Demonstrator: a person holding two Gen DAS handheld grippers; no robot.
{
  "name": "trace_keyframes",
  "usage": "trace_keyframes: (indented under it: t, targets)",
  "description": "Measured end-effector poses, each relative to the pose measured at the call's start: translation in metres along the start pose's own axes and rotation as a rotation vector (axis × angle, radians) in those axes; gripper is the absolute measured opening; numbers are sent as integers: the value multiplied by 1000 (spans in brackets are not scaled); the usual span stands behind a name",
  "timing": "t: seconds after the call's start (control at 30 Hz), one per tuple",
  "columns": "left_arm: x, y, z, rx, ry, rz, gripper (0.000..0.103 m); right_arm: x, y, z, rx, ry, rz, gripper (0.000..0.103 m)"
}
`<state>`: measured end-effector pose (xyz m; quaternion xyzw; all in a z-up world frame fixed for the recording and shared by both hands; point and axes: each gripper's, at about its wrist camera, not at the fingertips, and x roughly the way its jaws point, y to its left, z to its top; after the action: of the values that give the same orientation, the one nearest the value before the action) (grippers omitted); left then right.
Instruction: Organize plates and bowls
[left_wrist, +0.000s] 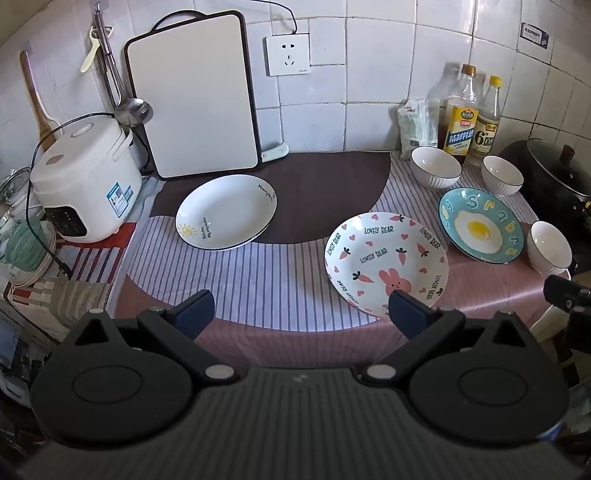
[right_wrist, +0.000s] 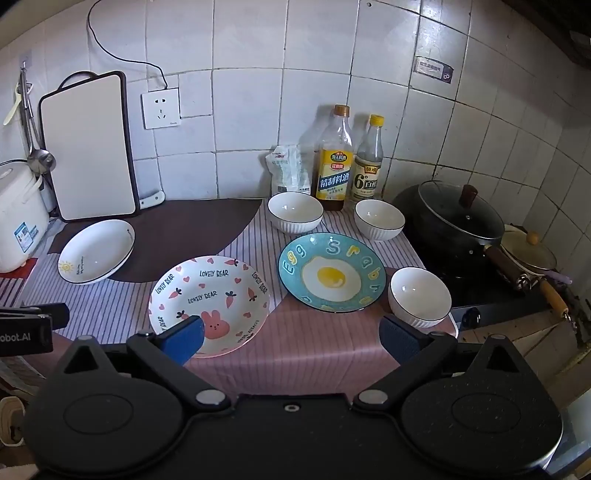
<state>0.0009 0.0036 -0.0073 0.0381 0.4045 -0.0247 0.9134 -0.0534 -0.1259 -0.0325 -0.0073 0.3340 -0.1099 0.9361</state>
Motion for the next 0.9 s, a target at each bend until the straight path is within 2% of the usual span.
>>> trace_keyframes:
  t: [0.9]
  targets:
    - [13,-3,-11,12,39,-12,103,7,-5,-8,-2,-11,-20,103]
